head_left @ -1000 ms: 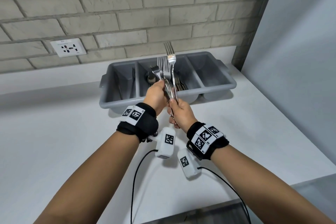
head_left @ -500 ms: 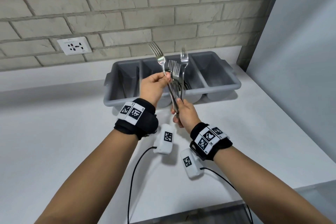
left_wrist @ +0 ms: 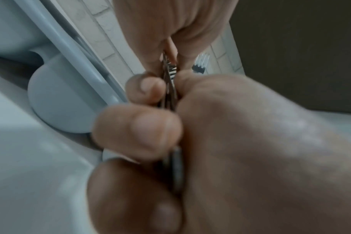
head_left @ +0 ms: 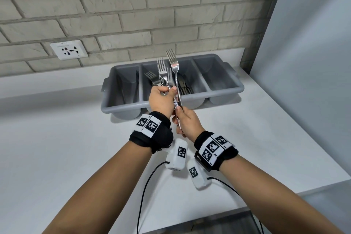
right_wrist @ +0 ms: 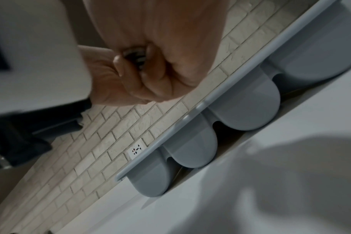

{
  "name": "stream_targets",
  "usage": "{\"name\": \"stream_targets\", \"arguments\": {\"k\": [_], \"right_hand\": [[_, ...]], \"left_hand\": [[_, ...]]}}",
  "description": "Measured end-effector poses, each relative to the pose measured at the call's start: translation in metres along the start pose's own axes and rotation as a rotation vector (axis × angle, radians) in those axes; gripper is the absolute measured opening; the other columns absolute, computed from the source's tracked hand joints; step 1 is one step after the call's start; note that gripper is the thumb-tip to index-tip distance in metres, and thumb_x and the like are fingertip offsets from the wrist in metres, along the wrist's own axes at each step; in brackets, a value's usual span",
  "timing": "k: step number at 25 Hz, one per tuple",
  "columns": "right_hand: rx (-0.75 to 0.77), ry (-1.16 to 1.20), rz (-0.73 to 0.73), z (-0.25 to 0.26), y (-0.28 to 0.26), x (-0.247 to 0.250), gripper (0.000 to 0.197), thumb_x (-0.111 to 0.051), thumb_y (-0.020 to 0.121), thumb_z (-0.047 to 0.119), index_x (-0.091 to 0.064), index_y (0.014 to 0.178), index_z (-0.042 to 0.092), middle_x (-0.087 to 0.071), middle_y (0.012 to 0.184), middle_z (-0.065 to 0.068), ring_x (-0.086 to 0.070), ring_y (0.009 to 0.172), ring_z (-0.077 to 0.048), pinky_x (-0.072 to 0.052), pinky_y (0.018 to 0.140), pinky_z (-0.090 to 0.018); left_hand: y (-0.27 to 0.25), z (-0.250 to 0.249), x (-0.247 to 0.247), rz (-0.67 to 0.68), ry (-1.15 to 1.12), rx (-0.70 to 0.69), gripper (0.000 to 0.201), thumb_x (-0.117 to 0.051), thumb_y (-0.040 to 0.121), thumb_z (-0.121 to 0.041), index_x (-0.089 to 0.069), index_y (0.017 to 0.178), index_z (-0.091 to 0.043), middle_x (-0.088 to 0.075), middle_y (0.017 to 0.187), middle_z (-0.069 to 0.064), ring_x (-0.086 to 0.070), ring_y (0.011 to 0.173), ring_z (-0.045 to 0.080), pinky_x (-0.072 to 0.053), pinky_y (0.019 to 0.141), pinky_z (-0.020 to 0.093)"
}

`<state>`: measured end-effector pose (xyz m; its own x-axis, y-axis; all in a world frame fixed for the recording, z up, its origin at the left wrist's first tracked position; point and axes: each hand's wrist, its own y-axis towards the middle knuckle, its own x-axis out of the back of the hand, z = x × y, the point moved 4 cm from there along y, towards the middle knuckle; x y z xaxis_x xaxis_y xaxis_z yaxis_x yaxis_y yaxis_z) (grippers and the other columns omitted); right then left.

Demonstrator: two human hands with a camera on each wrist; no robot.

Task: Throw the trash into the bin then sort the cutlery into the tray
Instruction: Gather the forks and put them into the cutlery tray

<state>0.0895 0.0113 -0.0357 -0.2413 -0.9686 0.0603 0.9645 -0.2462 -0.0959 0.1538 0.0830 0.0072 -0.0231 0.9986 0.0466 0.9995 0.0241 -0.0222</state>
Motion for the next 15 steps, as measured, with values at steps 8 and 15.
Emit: {"name": "stream_targets", "arguments": {"k": [8, 15], "right_hand": [[-0.022, 0.153, -0.046, -0.001, 0.001, 0.000, 0.034, -0.026, 0.102, 0.021, -0.045, 0.075, 0.017, -0.041, 0.061, -0.001, -0.034, 0.024, 0.000, -0.025, 0.029, -0.009], [0.008, 0.142, -0.204, -0.002, 0.008, 0.010, 0.034, -0.030, 0.102, 0.017, -0.040, 0.070, 0.016, -0.036, 0.060, -0.001, -0.033, 0.023, 0.001, -0.026, 0.027, -0.011]], "left_hand": [[0.014, -0.003, 0.006, -0.027, -0.055, -0.014, 0.025, -0.056, 0.090, -0.012, -0.047, 0.071, -0.024, -0.061, 0.077, 0.000, -0.061, 0.073, 0.018, -0.056, 0.084, 0.050], [0.034, -0.042, 0.023, -0.176, -0.154, -0.062, 0.019, -0.034, 0.099, -0.015, -0.053, 0.101, -0.012, -0.056, 0.067, -0.010, -0.051, 0.044, -0.004, -0.043, 0.052, 0.018]]}}
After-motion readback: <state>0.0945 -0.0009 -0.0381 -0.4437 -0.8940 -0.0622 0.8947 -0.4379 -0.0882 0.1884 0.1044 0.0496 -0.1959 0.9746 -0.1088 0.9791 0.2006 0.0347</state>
